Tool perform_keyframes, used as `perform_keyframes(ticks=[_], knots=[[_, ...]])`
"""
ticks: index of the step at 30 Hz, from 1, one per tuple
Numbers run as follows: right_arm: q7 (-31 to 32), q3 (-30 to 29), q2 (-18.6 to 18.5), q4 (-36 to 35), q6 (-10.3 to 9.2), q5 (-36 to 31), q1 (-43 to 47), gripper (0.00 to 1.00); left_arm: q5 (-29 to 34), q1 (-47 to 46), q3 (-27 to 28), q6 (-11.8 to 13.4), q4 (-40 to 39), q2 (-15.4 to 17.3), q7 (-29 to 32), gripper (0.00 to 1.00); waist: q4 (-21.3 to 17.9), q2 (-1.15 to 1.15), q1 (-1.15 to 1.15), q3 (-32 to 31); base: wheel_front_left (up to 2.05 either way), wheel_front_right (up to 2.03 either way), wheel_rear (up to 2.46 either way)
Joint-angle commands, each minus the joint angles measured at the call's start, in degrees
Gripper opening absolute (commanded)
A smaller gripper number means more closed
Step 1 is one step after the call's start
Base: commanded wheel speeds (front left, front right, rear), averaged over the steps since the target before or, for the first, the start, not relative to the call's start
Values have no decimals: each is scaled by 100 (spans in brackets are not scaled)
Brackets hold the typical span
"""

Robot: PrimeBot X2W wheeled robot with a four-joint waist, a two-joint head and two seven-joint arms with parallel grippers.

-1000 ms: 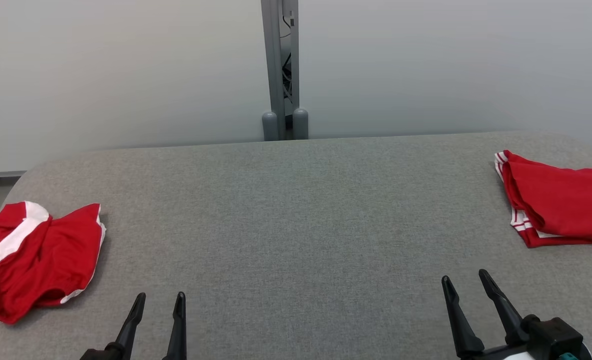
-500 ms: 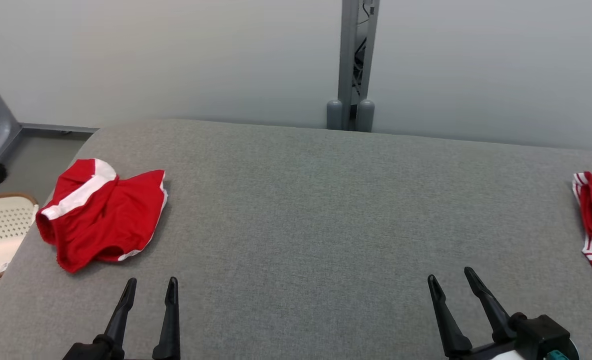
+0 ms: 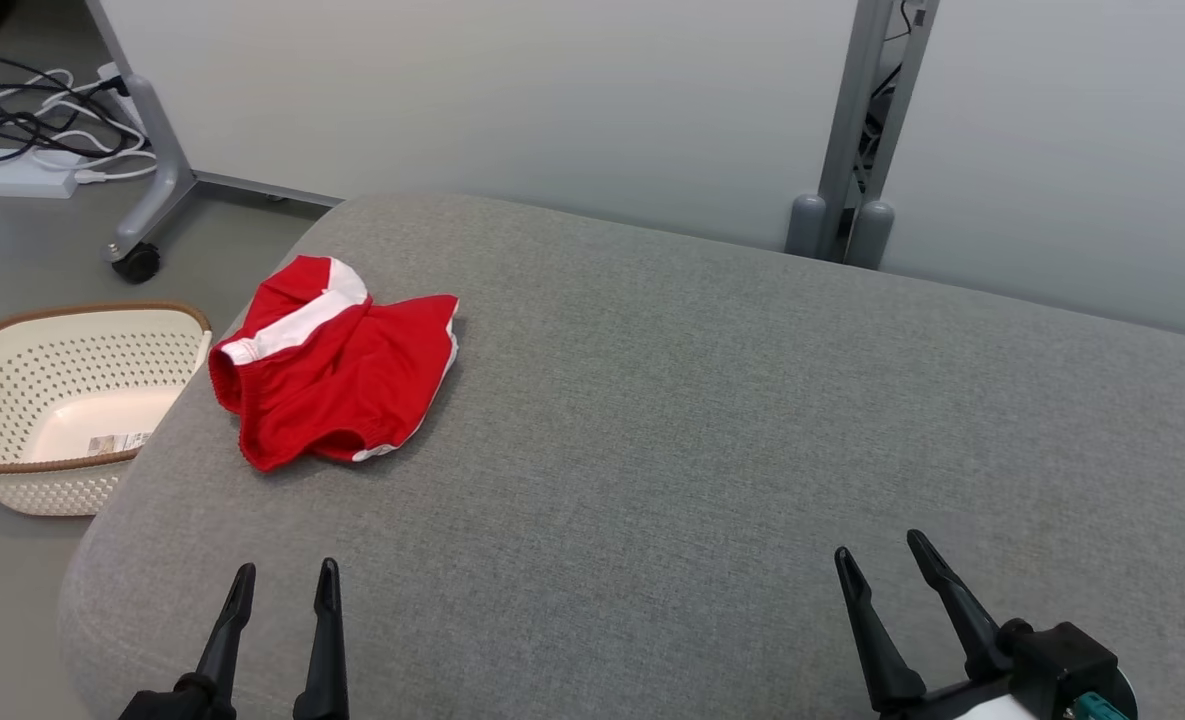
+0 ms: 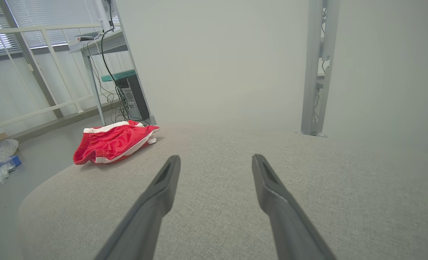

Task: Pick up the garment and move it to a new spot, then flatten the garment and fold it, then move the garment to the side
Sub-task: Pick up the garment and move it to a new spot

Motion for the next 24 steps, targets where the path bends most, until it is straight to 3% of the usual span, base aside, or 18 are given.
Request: perform_keyframes(ticks=[1, 14, 24], knots=[[-28, 10, -37, 17, -2, 32, -22, 100, -34, 1, 6, 60, -10, 23, -24, 100, 160, 0, 0, -5, 0, 0, 0], [-28, 43, -37, 78, -2, -26, -61, 100, -158, -46, -110, 147, -12, 23, -24, 100, 533, 0, 0, 23, 0, 0, 0], [-28, 72, -37, 107, -2, -274, -275, 100, -300, -558, -103, 108, 164, 22, -24, 100, 489, 0, 0, 518, 0, 0, 0]])
